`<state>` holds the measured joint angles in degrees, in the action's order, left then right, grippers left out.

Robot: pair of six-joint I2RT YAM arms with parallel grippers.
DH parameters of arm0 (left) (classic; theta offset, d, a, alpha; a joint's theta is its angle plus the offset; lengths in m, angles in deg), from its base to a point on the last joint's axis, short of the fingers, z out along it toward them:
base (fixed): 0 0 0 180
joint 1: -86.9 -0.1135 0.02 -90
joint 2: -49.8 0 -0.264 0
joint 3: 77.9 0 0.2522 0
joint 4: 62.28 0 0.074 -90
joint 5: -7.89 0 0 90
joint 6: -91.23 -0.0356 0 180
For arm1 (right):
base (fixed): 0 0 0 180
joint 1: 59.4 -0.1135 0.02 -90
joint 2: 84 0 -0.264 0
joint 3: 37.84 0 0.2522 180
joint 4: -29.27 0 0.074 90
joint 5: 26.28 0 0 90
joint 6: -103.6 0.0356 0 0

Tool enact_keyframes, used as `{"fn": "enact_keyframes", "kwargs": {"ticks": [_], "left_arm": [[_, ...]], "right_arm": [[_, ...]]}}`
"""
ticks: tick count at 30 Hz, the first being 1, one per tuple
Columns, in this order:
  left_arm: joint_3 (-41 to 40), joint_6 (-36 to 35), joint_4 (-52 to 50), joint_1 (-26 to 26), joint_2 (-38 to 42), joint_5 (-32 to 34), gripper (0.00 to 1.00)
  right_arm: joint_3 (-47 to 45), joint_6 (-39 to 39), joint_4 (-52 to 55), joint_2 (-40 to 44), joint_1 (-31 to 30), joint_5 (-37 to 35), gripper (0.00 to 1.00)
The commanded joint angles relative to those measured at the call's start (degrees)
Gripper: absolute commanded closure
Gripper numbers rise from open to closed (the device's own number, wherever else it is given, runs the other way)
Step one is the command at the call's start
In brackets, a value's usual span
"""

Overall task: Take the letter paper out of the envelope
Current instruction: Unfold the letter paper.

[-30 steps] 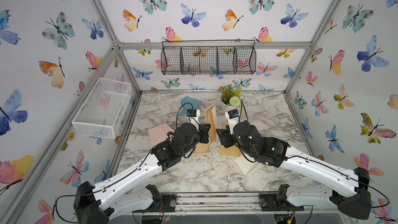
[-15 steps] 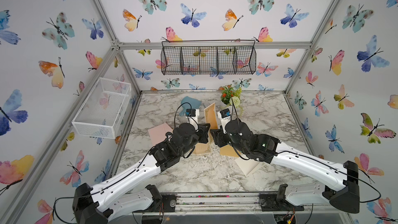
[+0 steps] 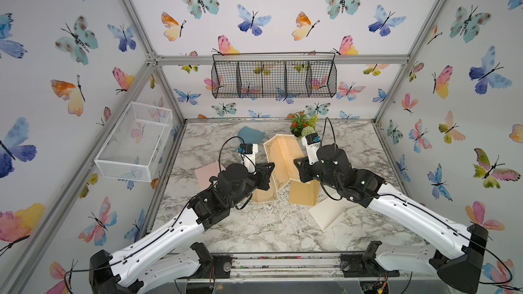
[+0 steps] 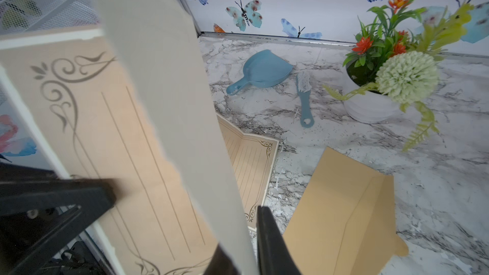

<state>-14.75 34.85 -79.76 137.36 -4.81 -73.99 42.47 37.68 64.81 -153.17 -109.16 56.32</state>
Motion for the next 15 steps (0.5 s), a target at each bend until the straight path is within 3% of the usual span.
{"fn": "enact_keyframes", "kwargs": {"ticks": [1,3,10,15], "left_arm": [[-0.34,-0.98,-0.04,-0.76,1.35,-1.18,1.00],[-0.39,-1.20,-0.81,-1.11,1.43,-1.01,1.00],[-3.17,-0.32,0.11,-4.22,4.01,-3.35,1.00],[-3.73,-0.42,-0.71,-5.75,5.62,-4.25,1.00]], "right_arm": [[-1.22,-2.60,-0.20,0.59,2.84,12.05,0.93],[-1.71,-3.28,-0.47,1.00,5.19,17.53,0.98],[-3.04,-3.94,-1.73,2.80,11.17,31.72,0.98],[-2.89,-4.80,-1.06,3.75,14.16,36.97,0.98]]}}
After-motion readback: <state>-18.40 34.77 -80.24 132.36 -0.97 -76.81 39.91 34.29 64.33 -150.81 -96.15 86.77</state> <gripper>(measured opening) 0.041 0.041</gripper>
